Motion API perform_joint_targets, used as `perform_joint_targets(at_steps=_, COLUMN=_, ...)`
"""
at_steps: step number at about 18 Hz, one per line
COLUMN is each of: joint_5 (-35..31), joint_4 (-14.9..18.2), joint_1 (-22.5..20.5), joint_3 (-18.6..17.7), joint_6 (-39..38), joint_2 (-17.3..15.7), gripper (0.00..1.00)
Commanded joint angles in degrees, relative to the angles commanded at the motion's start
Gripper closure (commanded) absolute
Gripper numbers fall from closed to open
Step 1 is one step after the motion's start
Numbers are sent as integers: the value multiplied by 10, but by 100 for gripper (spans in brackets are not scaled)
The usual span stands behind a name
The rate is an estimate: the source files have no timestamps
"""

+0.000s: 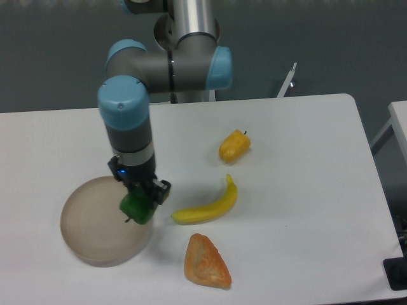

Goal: Place the green pepper on the plate
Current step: 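Carry the green pepper over to the beige plate, then lower the green pepper onto the plate, then open the gripper to release the green pepper on the plate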

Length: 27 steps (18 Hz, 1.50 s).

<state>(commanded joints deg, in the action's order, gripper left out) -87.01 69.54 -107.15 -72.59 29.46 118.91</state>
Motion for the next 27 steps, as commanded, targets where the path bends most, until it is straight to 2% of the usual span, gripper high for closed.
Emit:
perform_joint_targets(at_steps=4, joint_5=-2, joint_4=-82, joint_1=12, joint_3=-30, joint_6=-48, joint_2=15, gripper=59)
perform_joint_targets(at_steps=9, joint_5=-3, joint_4=-87, joint_1=18, joint_3=-42, joint_6=-65, joint_2=26, gripper=59)
perform_joint_targets(at_steps=20, joint_5=0, joint_4=-101, joint_1=35, joint_3=-43, joint_6=-58, joint_2=55, gripper=59)
perform_joint_targets(at_steps=27, joint_5=-1, joint_4=-102, joint_1=38, joint_3=-46, joint_6=2, joint_2=58, gripper=59)
